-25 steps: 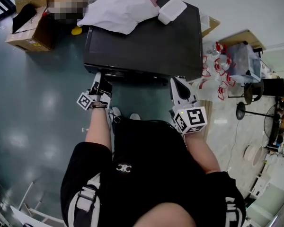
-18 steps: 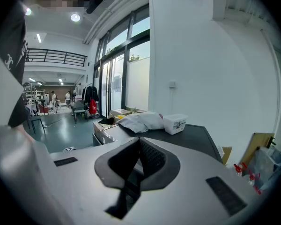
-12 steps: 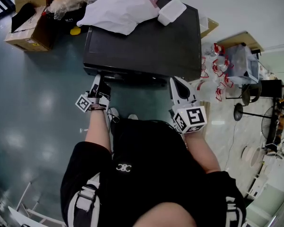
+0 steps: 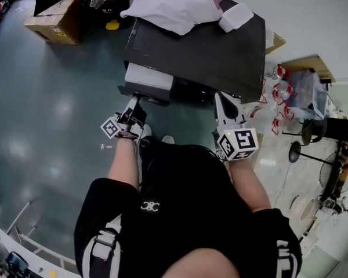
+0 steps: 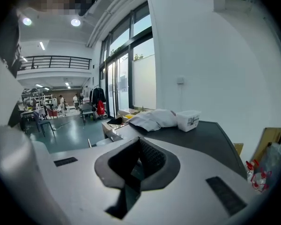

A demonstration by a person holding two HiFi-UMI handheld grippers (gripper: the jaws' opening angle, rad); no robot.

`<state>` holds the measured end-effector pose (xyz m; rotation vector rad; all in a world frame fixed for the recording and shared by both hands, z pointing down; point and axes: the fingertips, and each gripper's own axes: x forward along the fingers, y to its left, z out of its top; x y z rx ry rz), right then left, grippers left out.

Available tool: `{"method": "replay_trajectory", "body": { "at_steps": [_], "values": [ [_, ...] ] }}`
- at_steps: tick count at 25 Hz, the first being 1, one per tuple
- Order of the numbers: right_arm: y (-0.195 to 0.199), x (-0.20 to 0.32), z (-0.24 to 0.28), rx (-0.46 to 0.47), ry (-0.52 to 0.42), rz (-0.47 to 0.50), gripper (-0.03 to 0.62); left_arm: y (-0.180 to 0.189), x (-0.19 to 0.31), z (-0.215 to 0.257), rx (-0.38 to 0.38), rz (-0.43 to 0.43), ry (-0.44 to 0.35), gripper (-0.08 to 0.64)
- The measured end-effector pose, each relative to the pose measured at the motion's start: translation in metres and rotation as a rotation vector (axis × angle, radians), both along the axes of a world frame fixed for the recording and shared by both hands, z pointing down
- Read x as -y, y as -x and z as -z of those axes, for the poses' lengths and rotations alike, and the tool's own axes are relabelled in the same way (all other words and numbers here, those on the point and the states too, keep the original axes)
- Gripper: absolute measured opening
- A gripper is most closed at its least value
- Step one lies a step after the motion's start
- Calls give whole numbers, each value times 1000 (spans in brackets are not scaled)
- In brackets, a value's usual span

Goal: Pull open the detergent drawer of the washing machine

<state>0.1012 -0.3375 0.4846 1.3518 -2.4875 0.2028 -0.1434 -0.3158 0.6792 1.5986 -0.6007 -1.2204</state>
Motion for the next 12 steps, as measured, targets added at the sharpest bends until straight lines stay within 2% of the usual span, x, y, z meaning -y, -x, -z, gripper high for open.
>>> {"method": "replay_trajectory", "body": {
  "at_steps": [5, 12],
  "values": [
    [16, -10, 4, 18, -15, 41, 2, 3, -15, -3, -2, 29, 15, 146],
    [15, -22, -2, 40, 7, 73, 2, 4, -47, -1, 10, 47, 28, 146]
  ]
}}
